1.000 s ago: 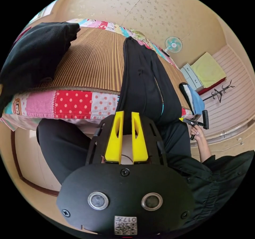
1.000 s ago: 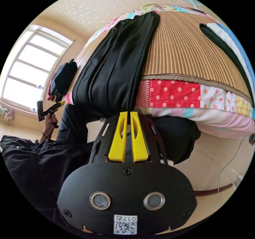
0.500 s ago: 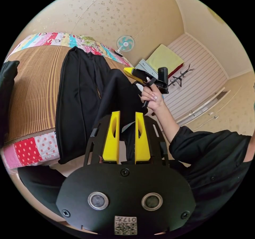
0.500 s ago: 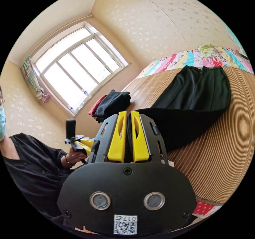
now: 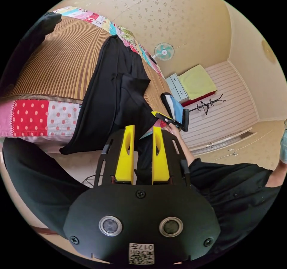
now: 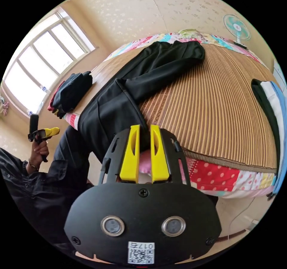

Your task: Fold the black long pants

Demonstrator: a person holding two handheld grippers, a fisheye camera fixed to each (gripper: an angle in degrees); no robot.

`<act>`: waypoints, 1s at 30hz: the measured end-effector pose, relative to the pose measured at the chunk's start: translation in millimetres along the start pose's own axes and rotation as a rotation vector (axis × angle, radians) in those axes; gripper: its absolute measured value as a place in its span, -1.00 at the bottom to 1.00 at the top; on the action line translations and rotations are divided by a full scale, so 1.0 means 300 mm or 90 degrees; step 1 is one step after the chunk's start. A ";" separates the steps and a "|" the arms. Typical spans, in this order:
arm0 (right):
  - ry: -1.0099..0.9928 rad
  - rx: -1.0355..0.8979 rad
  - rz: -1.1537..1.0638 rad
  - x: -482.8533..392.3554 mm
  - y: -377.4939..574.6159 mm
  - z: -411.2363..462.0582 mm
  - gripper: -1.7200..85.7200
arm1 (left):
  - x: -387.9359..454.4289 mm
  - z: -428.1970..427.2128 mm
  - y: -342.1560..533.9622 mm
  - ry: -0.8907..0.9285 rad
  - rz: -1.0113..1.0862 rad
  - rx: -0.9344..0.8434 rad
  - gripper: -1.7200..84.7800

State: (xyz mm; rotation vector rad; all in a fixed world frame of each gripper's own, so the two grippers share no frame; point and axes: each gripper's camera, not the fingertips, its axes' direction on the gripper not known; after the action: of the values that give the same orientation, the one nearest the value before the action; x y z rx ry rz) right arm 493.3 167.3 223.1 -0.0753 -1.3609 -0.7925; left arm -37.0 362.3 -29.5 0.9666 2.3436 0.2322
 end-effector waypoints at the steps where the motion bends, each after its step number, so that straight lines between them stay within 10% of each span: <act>1: -0.046 -0.033 -0.020 -0.020 0.016 -0.032 -0.85 | 0.020 -0.007 -0.024 0.005 0.008 0.001 -0.74; 11: -0.418 0.086 -0.323 -0.521 0.268 -0.390 -0.89 | 0.178 -0.074 -0.157 0.130 0.019 -0.115 -0.59; 17: -0.464 0.011 -0.306 -0.527 0.296 -0.288 -0.89 | 0.194 0.000 -0.159 0.175 0.081 -0.289 -0.84; 23: -0.544 -0.001 -0.325 -0.272 0.289 -0.370 -0.81 | 0.112 -0.105 -0.150 0.234 0.102 -0.267 -0.93; 30: -0.339 0.178 0.105 0.665 -0.174 -0.354 -0.70 | -0.058 -0.193 -0.143 0.357 0.038 -0.216 -0.95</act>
State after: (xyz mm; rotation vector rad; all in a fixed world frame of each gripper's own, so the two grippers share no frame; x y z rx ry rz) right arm 553.2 -15.0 353.5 -0.1866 -1.9310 -0.4478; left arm -86.1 322.9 9.6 0.8808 2.6368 1.0017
